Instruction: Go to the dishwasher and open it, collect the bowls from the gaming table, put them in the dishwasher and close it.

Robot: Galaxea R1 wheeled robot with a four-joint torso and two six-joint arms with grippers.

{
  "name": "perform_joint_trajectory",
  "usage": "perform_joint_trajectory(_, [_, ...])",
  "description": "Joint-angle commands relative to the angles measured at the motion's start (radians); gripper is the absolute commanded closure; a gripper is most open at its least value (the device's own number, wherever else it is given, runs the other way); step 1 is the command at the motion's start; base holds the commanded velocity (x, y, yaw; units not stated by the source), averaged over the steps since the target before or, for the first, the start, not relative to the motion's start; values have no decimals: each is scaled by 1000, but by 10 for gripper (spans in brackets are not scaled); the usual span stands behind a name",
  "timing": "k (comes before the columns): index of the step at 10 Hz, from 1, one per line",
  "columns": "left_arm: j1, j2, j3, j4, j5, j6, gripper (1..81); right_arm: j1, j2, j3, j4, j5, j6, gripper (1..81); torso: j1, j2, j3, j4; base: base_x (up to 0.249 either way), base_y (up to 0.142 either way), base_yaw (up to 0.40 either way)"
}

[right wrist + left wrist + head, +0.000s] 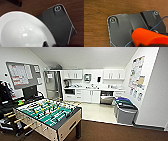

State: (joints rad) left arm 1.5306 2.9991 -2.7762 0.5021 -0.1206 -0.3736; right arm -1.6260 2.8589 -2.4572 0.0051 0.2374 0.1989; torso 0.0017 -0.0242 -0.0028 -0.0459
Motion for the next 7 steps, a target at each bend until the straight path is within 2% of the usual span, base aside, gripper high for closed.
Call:
perform_joint_trajectory(1, [-48,-8,-3,9,39,2,811,43,-10,12,-13,-40,-4,811,0,0,0,0,163,-136,0])
perform_joint_trajectory(7, [-48,-8,-3,9,39,2,811,42,-10,12,-14,-40,-4,811,0,0,0,0,163,-125,0])
